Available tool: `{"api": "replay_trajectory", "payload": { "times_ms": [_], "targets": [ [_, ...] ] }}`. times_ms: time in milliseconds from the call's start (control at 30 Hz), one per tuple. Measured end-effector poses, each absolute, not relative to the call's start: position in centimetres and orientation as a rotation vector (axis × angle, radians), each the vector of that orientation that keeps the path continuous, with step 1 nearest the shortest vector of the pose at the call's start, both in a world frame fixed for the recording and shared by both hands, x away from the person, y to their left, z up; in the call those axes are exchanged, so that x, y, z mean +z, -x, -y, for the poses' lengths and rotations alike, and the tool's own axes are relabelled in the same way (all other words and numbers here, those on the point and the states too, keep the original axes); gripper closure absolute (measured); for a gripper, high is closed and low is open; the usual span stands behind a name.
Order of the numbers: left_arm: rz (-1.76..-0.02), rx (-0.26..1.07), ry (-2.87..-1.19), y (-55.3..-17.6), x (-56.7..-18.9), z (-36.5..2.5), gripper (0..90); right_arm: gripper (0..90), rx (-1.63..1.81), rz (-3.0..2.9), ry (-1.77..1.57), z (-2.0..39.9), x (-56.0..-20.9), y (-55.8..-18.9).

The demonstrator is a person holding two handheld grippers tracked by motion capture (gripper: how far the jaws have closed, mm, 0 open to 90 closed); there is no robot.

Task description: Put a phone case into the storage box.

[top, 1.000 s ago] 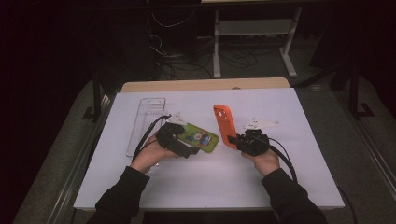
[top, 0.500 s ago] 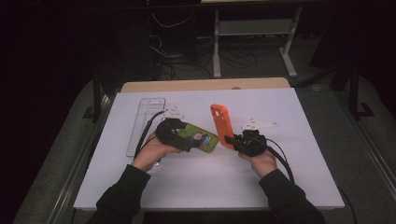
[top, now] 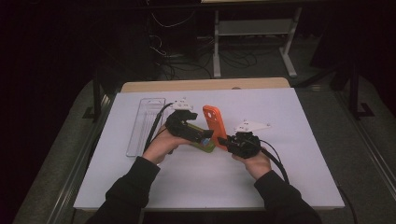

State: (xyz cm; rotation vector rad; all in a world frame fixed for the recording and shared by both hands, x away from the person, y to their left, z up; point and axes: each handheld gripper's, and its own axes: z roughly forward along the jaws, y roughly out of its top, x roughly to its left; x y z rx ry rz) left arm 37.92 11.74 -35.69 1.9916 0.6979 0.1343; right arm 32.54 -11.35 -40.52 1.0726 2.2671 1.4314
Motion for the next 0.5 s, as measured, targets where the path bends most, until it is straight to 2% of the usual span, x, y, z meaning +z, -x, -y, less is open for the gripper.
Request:
{"api": "replay_trajectory", "payload": {
  "times_ms": [500],
  "targets": [
    [-0.693,0.153,-1.924,-39.0,-36.0,-9.6,0.0,78.3,1.464,-2.254,-1.073,11.1,-40.2,-32.2]
  ]
}}
